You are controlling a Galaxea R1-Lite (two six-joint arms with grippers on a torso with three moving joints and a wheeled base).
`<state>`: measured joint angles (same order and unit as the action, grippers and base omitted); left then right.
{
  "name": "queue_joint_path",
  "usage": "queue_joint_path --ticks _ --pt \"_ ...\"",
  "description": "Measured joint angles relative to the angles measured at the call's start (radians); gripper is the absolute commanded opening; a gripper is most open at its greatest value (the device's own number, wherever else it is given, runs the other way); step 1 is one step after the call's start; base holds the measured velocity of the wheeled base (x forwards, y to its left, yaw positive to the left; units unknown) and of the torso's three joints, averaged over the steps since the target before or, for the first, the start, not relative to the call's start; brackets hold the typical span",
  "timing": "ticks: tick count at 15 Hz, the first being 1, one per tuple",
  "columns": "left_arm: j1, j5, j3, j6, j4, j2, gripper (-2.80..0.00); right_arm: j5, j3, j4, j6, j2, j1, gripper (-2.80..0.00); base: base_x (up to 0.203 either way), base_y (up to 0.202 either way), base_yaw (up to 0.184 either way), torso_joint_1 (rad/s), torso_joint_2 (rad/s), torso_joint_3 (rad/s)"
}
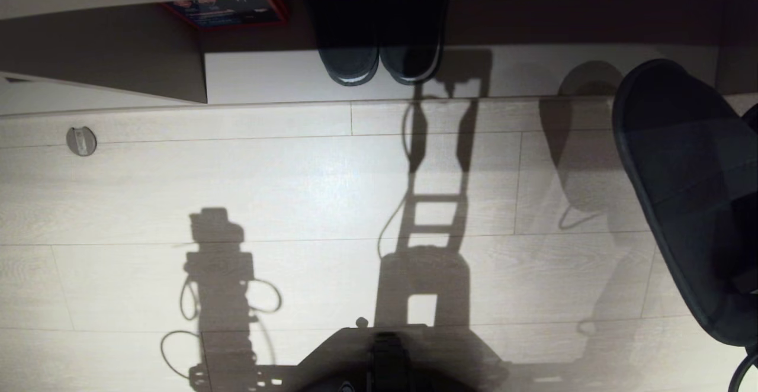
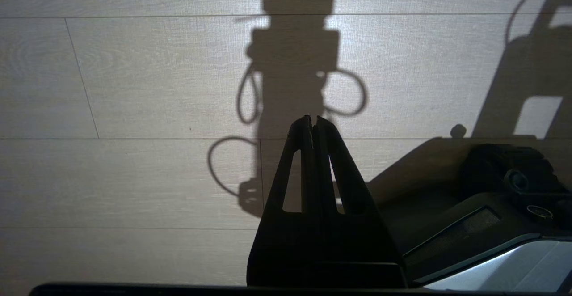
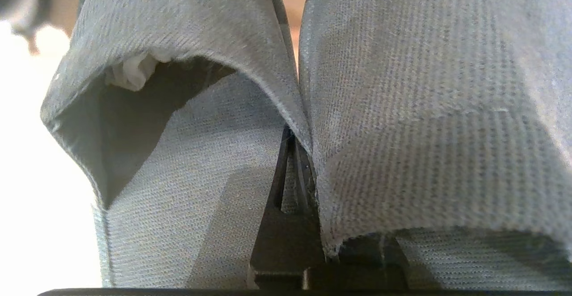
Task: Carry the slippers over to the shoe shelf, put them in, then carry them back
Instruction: Place the slippers into the shoe cabinet
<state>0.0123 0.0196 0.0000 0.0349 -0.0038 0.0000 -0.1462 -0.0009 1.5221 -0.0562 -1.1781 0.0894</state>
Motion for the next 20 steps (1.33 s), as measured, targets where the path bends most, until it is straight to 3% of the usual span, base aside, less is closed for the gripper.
queue_joint_path --ticks 10,20 --pt "0.000 0.000 0.000 0.000 0.000 0.000 -2.80 0.003 0.001 0.000 0.009 -0.260 0.012 -2.80 0.000 0.000 0.000 0.000 0.00 0.000" --pt "0.000 0.000 0.000 0.000 -0.001 0.000 -2.80 0.003 -0.025 -0.001 0.041 -0.320 0.006 -2.80 0.000 0.000 0.000 0.000 0.00 0.000"
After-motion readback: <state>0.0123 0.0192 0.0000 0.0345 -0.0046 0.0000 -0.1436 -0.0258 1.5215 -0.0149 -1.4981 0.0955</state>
